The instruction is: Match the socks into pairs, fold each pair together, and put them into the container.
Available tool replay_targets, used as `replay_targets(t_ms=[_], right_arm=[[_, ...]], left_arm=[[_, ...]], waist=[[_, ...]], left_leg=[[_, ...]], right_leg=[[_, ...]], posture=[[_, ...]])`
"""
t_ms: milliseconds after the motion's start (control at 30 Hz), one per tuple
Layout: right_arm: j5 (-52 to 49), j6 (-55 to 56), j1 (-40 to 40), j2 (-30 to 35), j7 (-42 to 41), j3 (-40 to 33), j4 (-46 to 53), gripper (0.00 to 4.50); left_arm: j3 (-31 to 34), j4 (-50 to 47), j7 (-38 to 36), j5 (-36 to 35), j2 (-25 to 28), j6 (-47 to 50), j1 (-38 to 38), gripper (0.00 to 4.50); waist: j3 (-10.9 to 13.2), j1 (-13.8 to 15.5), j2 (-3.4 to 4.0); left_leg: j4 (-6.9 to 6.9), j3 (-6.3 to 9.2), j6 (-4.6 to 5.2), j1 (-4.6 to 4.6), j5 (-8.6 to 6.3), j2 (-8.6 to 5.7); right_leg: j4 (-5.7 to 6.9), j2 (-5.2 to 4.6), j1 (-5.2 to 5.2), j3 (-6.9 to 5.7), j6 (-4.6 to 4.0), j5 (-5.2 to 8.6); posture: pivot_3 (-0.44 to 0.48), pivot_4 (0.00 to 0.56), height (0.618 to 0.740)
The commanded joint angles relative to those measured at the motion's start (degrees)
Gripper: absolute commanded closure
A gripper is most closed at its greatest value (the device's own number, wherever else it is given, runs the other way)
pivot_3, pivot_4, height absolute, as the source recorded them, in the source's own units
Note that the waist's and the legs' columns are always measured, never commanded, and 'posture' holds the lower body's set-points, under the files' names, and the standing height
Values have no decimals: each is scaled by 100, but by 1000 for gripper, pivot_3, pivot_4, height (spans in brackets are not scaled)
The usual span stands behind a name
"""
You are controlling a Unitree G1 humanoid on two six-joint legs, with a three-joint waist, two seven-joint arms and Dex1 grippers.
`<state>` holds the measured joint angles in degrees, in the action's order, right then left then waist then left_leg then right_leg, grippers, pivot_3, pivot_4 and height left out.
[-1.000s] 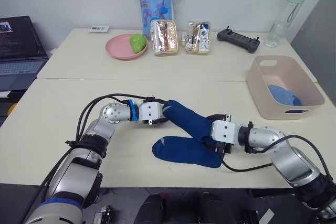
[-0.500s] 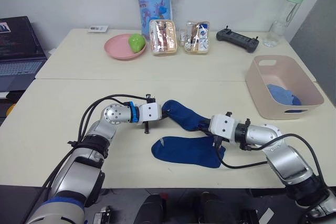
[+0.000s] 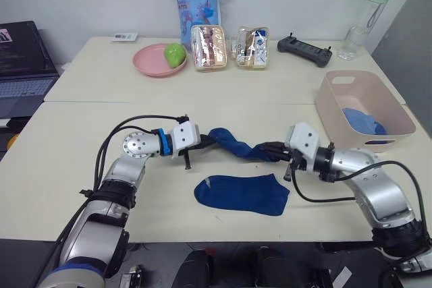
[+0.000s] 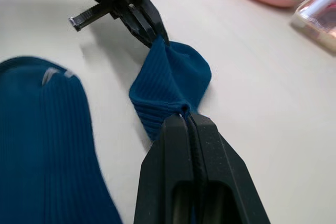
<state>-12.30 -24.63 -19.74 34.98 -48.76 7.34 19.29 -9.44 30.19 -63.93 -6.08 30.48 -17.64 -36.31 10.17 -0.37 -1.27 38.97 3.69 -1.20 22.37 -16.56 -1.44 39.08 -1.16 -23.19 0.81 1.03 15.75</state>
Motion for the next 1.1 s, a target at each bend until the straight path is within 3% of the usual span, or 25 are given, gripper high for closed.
replay_targets(t_ms=[33, 167, 267, 367, 467, 667, 867, 1100], right_arm=[[-406, -332, -84, 236, -115, -464, 379, 4445], [-1108, -1000, -45, 369, -204, -780, 743, 4445], [-2170, -1998, 155, 456, -276, -1051, 1298, 4445], [-3033, -2779, 278, 578, -156, -1298, 1715, 4445], [-3739, -3378, 560, 789, -6, -1508, 2073, 4445], [-4226, -3671, 1251, 1075, 309, -1570, 2495, 4445], [-3777, -3375, 1483, 1090, 539, -1198, 2337, 4445], [-2651, -2451, 1233, 1085, 491, -686, 1556, 4445]], left_arm=[[299, -1637, -567, -1060, 518, 1916, 264, 4500], [328, -2925, -890, -1691, 1059, 3356, 574, 4500], [399, -3946, -1191, -2599, 1568, 4841, 742, 4500], [366, -4353, -1325, -2892, 1871, 5434, 840, 4500], [218, -4640, -1489, -2897, 2142, 5617, 1097, 4500], [-65, -4914, -1513, -2794, 2309, 5822, 1529, 4500], [-565, -4705, -1433, -2381, 2136, 5663, 1715, 4500], [-796, -3924, -1436, -1858, 1811, 5296, 1337, 4500]], waist=[[0, -14, 0], [1, -53, 1], [1, -66, 1], [2, -65, 2], [1, -66, 2], [1, -59, 1], [2, -60, 1], [2, -60, 1]], left_leg=[[-1, 1, 0, 0, 0, 0], [-2, 3, 0, 3, 0, 3], [-1, 5, 0, 2, 0, 3], [-2, 8, 1, 2, -1, 3], [-2, 5, 1, -1, -1, 3], [-4, 3, 2, 0, -1, 3], [-4, 0, 2, 0, -1, 3], [-4, -3, 2, 0, -1, 3]], right_leg=[[0, 0, 0, -1, 0, 0], [-2, 1, 0, 0, 0, 1], [-1, 1, 3, -1, 0, 0], [-1, 1, 3, -3, 0, 1], [-1, 1, 4, -1, 0, 1], [-4, 1, 5, 0, 0, 2], [-4, 2, 5, 2, 1, 2], [-6, 4, 4, 3, 1, 2]], posture=[[0, 150, 740], [0, 150, 740], [0, 150, 740], [0, 150, 740], [0, 150, 740], [0, 150, 740], [0, 150, 740], [0, 150, 740]])
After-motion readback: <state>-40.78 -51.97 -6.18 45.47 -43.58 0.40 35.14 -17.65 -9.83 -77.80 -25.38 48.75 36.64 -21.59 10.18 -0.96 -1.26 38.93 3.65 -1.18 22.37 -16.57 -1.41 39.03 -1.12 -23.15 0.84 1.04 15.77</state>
